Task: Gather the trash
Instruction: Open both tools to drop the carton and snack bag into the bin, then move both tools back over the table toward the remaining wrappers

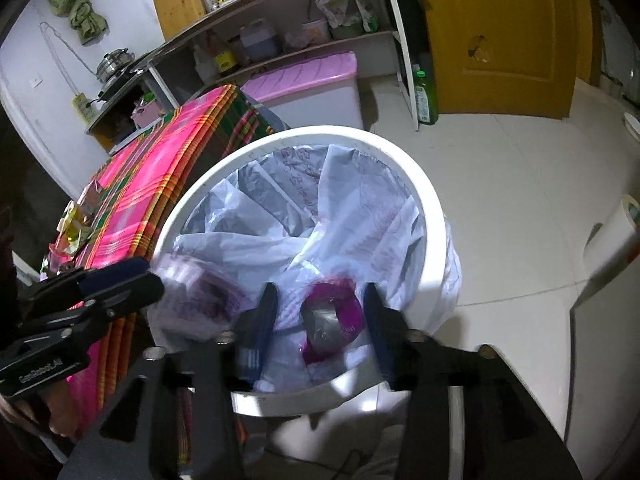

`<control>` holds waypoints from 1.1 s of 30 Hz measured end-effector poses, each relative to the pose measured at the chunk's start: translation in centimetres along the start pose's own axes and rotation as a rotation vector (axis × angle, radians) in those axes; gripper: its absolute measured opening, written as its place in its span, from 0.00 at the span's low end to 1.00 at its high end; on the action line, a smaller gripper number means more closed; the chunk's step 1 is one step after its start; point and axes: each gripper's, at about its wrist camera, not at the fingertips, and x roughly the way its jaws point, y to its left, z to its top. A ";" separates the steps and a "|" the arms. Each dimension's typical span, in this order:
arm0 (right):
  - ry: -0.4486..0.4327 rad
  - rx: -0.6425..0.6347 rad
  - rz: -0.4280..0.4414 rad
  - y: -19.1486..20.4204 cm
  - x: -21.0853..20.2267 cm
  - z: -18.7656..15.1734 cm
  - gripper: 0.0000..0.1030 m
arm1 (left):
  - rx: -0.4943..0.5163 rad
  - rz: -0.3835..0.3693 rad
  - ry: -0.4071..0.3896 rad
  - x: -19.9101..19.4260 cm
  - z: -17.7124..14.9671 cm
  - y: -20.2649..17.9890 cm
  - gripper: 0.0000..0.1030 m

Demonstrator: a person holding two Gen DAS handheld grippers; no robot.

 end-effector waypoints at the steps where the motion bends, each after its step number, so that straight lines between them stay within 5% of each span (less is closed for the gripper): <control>1: -0.006 0.000 0.003 0.1 -0.1 0.0 0.53 | -0.001 0.000 0.007 0.2 0.1 0.1 0.36; 21: -0.172 -0.042 0.086 4.0 -6.8 -0.7 0.53 | -0.044 -0.042 -0.143 -6.9 -1.8 0.3 0.36; 33: -0.181 -0.146 0.155 8.8 -8.2 -2.3 0.53 | -0.046 0.033 -0.231 -11.5 -4.5 1.6 0.36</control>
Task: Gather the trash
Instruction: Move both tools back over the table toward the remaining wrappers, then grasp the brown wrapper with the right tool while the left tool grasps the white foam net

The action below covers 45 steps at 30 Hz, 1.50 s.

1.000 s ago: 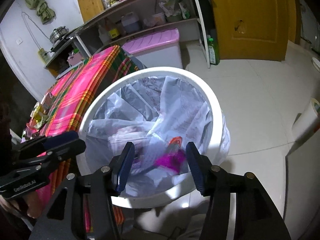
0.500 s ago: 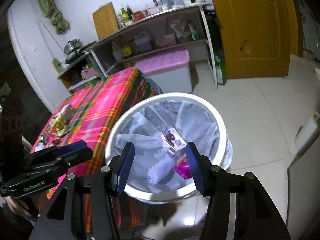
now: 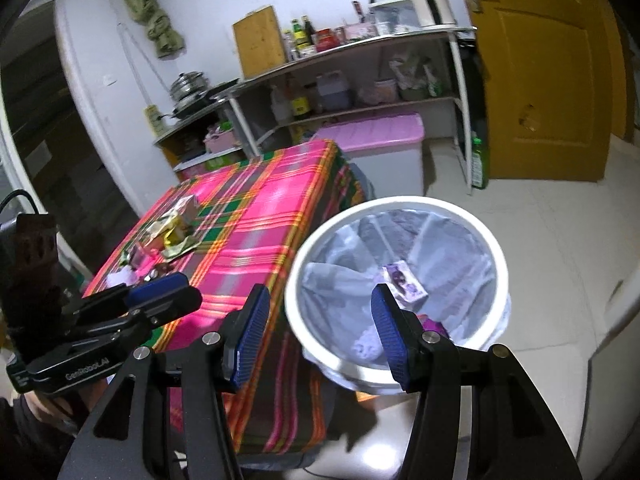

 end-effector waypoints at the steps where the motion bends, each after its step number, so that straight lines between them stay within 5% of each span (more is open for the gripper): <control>1: 0.004 -0.013 0.003 0.5 0.1 0.0 0.53 | -0.005 0.007 -0.005 -0.4 -0.2 0.3 0.36; 45: 0.197 -0.185 0.182 15.8 9.4 0.2 0.52 | -0.291 0.355 -0.144 -12.3 -5.6 17.6 0.36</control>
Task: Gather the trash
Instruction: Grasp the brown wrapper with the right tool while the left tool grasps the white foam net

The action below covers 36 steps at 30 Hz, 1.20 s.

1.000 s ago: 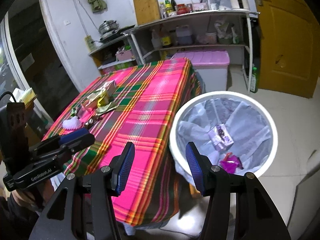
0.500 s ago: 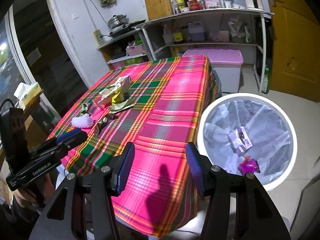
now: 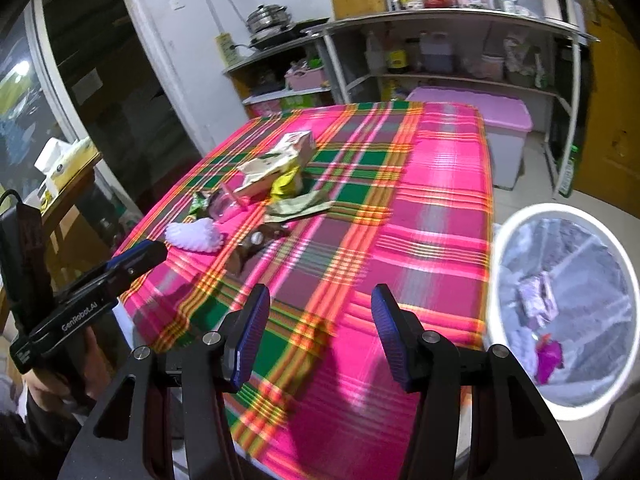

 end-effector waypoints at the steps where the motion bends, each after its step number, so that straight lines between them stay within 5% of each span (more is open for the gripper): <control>1: 0.007 -0.004 0.005 0.5 0.5 0.2 0.52 | -0.006 0.008 -0.002 0.0 0.1 0.6 0.36; 17: 0.115 -0.027 0.060 6.2 9.7 2.2 0.52 | -0.068 0.124 -0.013 1.8 2.0 9.4 0.41; 28: 0.143 0.030 -0.002 6.7 13.1 2.9 0.51 | -0.072 0.107 0.012 4.5 3.5 11.6 0.41; 33: 0.133 0.028 -0.015 6.1 12.8 2.7 0.18 | -0.047 0.066 0.047 5.9 3.4 11.3 0.41; 36: 0.133 0.015 -0.018 5.7 12.0 2.4 0.18 | -0.027 0.041 0.064 6.1 3.1 10.9 0.41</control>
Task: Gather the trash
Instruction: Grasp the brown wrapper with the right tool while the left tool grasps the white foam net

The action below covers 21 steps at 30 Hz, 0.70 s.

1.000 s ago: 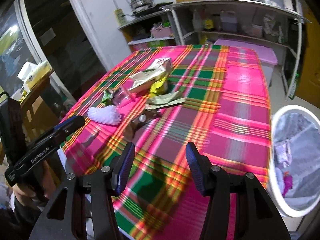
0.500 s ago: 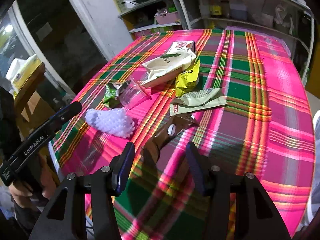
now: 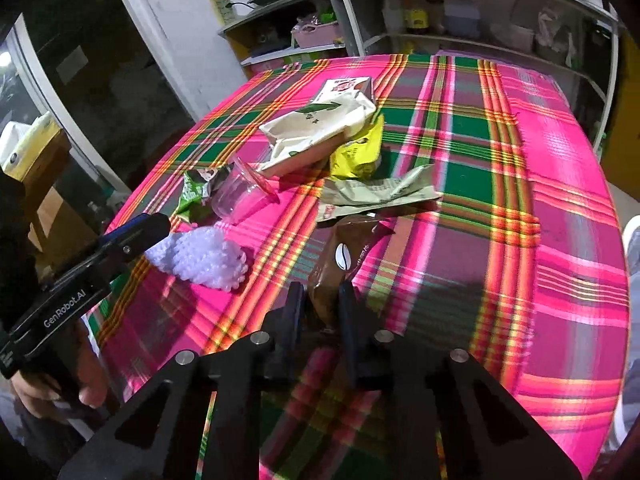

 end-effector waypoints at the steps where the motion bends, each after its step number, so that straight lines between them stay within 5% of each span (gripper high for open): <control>1: 0.000 0.004 0.004 -0.3 -0.2 -0.2 0.18 | 0.009 -0.011 0.005 -0.1 -0.2 -0.2 0.41; 13: -0.036 0.063 -0.032 -5.0 -3.9 -2.1 0.18 | 0.141 -0.179 0.071 -2.0 -2.9 -5.1 0.41; 21: -0.064 0.099 -0.044 -7.3 -6.1 -3.1 0.18 | 0.282 -0.188 0.114 -1.7 -4.6 -9.1 0.41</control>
